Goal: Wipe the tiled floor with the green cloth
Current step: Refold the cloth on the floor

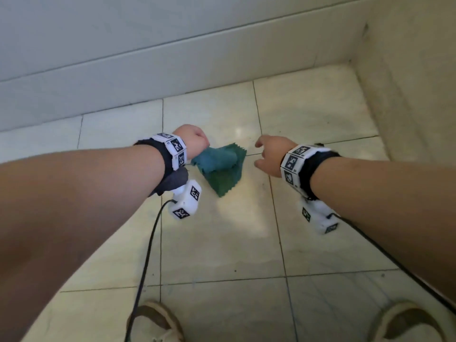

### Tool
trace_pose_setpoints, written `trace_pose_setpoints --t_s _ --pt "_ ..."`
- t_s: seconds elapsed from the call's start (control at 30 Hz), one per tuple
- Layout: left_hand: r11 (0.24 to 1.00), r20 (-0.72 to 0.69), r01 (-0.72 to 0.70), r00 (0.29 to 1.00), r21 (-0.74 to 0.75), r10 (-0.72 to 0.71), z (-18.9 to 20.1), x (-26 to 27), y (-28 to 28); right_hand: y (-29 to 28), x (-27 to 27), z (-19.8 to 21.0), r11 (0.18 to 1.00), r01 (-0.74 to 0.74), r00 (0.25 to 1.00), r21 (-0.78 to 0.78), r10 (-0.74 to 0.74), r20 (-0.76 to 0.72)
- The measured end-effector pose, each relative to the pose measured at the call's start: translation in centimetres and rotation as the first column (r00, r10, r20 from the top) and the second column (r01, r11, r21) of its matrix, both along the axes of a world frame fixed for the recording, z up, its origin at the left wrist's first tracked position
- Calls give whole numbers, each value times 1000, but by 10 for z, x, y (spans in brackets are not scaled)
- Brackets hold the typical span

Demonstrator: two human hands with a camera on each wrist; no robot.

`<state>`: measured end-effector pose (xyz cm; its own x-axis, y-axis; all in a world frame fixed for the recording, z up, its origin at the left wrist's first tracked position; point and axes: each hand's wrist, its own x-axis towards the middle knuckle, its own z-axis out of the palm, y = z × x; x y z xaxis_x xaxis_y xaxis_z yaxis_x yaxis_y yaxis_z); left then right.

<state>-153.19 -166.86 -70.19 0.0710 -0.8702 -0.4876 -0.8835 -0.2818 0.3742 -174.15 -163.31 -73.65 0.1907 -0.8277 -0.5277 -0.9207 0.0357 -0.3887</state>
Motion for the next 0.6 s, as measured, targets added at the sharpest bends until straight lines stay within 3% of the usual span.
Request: trace_pose_setpoints --t_s 0.07,0.13,0.3,0.47,0.53,0.6 --pt "999 -49 -9 999 35 11 16 -8 -16 -4 13 10 1000 -4 998 -29 5 55" --pt "992 -181 -101 977 78 114 24 -13 -24 -4 27 15 998 0 994 -70 8 111" --pt "946 -453 -298 832 126 322 26 -17 -21 6 44 7 959 180 966 -219 -131 221" --pt "934 -569 -329 746 138 346 36 -12 -16 1 37 6 937 330 919 -118 -289 269" --pt "925 -618 -350 697 148 363 40 -10 -18 -4 34 10 932 340 905 -125 -287 314" --pt "902 -691 -388 600 191 404 43 -9 -20 -5 36 16 949 280 914 -144 -217 343"
